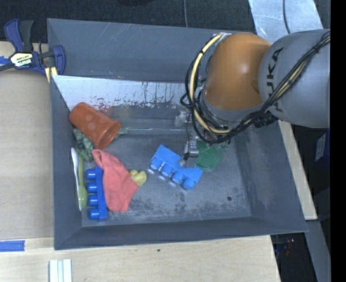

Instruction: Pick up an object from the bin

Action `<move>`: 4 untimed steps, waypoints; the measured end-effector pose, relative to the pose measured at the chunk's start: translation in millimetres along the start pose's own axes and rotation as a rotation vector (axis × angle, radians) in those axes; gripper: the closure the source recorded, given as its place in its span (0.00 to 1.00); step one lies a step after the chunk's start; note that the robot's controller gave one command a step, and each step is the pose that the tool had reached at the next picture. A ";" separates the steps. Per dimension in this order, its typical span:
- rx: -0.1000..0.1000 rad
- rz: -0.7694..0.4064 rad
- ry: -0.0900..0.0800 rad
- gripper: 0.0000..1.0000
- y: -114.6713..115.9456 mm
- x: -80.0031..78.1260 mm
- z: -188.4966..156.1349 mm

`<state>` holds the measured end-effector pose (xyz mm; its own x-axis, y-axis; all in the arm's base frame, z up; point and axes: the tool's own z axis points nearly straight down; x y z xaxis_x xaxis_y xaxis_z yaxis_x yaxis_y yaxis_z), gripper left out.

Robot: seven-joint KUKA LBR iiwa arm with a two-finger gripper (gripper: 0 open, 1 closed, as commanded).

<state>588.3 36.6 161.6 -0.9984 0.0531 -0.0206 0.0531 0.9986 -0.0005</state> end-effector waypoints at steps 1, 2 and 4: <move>0.001 0.146 0.019 0.00 9.8 25.0 53.3; -0.001 0.273 -0.003 0.00 7.4 13.1 93.6; -0.001 0.283 0.004 1.00 6.7 19.4 90.9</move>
Offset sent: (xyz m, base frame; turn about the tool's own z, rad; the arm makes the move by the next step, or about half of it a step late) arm -0.0113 0.0083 -0.0916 0.2733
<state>571.1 44.1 70.4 -0.9438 0.3301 -0.0160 0.3301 0.9439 0.0053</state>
